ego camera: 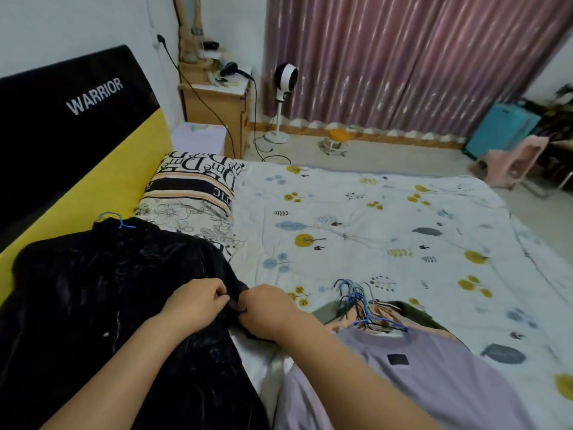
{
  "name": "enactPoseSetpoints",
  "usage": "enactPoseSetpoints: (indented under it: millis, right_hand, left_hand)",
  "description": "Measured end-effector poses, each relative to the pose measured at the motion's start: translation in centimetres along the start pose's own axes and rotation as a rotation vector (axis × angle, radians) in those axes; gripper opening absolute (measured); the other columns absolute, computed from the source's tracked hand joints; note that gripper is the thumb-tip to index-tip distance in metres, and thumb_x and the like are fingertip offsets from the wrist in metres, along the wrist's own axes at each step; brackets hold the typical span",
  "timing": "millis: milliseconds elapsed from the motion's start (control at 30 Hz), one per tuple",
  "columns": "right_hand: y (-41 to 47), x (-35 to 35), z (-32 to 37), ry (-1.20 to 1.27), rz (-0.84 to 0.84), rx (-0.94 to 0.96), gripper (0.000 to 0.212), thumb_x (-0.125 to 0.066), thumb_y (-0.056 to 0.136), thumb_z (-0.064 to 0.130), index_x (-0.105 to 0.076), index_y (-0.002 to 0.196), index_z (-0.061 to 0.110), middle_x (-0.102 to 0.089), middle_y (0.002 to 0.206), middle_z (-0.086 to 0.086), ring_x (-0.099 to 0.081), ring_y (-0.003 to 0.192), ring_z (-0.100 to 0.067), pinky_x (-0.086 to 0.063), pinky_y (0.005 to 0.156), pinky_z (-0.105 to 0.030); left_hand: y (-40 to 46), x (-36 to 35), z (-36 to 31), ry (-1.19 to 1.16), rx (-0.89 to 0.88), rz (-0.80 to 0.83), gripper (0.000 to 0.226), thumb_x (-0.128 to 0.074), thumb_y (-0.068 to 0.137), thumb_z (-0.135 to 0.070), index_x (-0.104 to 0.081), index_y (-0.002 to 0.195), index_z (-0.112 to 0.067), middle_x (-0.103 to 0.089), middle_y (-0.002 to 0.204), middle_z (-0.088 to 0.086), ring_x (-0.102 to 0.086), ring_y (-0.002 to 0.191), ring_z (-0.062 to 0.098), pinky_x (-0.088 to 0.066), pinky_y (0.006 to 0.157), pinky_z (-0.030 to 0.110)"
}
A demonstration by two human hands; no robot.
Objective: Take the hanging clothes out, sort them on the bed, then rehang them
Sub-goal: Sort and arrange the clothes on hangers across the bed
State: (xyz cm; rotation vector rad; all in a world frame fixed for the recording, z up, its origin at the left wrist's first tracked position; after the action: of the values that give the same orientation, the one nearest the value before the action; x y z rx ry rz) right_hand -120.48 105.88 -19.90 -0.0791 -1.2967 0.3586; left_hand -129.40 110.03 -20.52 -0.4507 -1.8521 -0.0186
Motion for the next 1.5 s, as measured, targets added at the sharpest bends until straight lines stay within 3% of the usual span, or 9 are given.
enactPoseSetpoints:
  millis: [100,167,267,733,833,1033,1267,1367,1500]
  right_hand:
    - [-3.6,0.2,-3.6,-0.009,-0.005,-0.049,0.019,-0.049,0.089,0.016,-0.061,0.097,0.003,-0.063,0.103,-0.019,-0.058,0.095,-0.036,-0.044,0.069,-0.033]
    - [-5.6,0.1,-6.1,-0.011,-0.002,-0.103,0.024,-0.049,0.089,0.016,-0.062,0.106,0.003,-0.062,0.109,-0.019,-0.058,0.100,-0.036,-0.050,0.079,-0.037]
    - [-8.0,0.1,-9.4,-0.008,-0.012,-0.201,0.029,-0.050,0.090,0.015,-0.061,0.114,0.005,-0.060,0.116,-0.018,-0.056,0.107,-0.035,-0.049,0.088,-0.038]
    - [-20.6,-5.2,-20.5,0.040,-0.004,-0.620,0.031,-0.042,0.092,0.008,-0.057,0.119,0.007,-0.057,0.124,-0.014,-0.052,0.115,-0.031,-0.045,0.092,-0.036]
    - [-22.5,-5.9,-23.4,0.027,0.005,-0.681,0.029,-0.043,0.092,0.009,-0.055,0.118,0.008,-0.056,0.123,-0.014,-0.053,0.113,-0.030,-0.044,0.087,-0.033]
    - [-23.8,-7.6,-30.1,0.016,0.014,-0.735,0.038,-0.041,0.092,0.011,-0.046,0.130,0.012,-0.047,0.130,-0.012,-0.042,0.122,-0.029,-0.040,0.094,-0.033]
    - [-21.7,-11.4,-40.0,0.001,0.094,-0.709,0.051,-0.050,0.089,0.016,-0.032,0.137,0.015,-0.033,0.141,-0.011,-0.033,0.129,-0.029,-0.033,0.102,-0.035]
    - [-19.8,-13.0,-44.0,0.007,0.116,-0.687,0.056,-0.038,0.096,0.019,-0.015,0.147,0.017,-0.017,0.153,-0.010,-0.022,0.140,-0.026,-0.025,0.110,-0.036]
    - [-17.2,-14.1,-48.0,0.010,0.059,-0.643,0.050,-0.027,0.100,0.022,-0.014,0.148,0.019,-0.010,0.157,-0.006,-0.014,0.143,-0.023,-0.022,0.112,-0.038]
  left_hand:
    - [-1.5,-1.5,-3.8,0.002,-0.054,-0.001,0.024,-0.049,0.093,-0.034,-0.059,0.113,-0.025,-0.063,0.112,-0.005,-0.058,0.103,0.017,-0.045,0.082,0.027]
    - [-2.4,-2.8,-6.2,0.028,-0.101,0.022,0.023,-0.048,0.093,-0.033,-0.059,0.112,-0.025,-0.063,0.111,-0.006,-0.058,0.102,0.015,-0.044,0.080,0.026]
    - [-3.4,-4.8,-9.4,0.080,-0.172,0.063,0.023,-0.046,0.093,-0.034,-0.059,0.110,-0.026,-0.063,0.110,-0.007,-0.057,0.104,0.015,-0.043,0.082,0.027]
    - [-5.9,-15.0,-16.4,0.030,-0.314,0.231,0.024,-0.043,0.093,-0.029,-0.059,0.108,-0.023,-0.065,0.108,-0.004,-0.059,0.098,0.018,-0.048,0.080,0.030]
    - [-5.4,-17.2,-17.6,0.019,-0.299,0.261,0.025,-0.041,0.092,-0.027,-0.058,0.109,-0.022,-0.064,0.109,-0.002,-0.059,0.098,0.018,-0.049,0.081,0.032]
    - [-3.0,-21.0,-20.0,0.027,-0.259,0.263,0.035,-0.041,0.094,-0.026,-0.049,0.128,-0.020,-0.051,0.132,0.000,-0.050,0.119,0.020,-0.043,0.091,0.029]
    - [1.4,-27.0,-21.8,0.160,-0.100,0.216,0.041,-0.037,0.095,-0.033,-0.037,0.134,-0.020,-0.038,0.142,-0.002,-0.034,0.132,0.017,-0.033,0.105,0.029]
    - [3.6,-29.1,-21.9,0.155,-0.005,0.157,0.051,-0.036,0.096,-0.031,-0.023,0.144,-0.019,-0.023,0.152,0.003,-0.023,0.140,0.019,-0.021,0.113,0.030]
    - [6.1,-31.6,-21.3,0.202,0.094,0.101,0.054,-0.029,0.097,-0.020,-0.011,0.148,-0.018,-0.016,0.156,-0.001,-0.015,0.143,0.013,-0.011,0.117,0.030]
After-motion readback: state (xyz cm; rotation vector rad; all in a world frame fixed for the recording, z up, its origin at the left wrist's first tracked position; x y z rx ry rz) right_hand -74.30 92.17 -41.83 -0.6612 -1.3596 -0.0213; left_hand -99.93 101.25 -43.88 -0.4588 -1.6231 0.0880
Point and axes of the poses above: each hand's wrist, its own y-axis towards the middle knuckle, its own x-axis out of the back of the hand, z = x × y, the point moved 9 cm from there along y, towards the middle knuckle
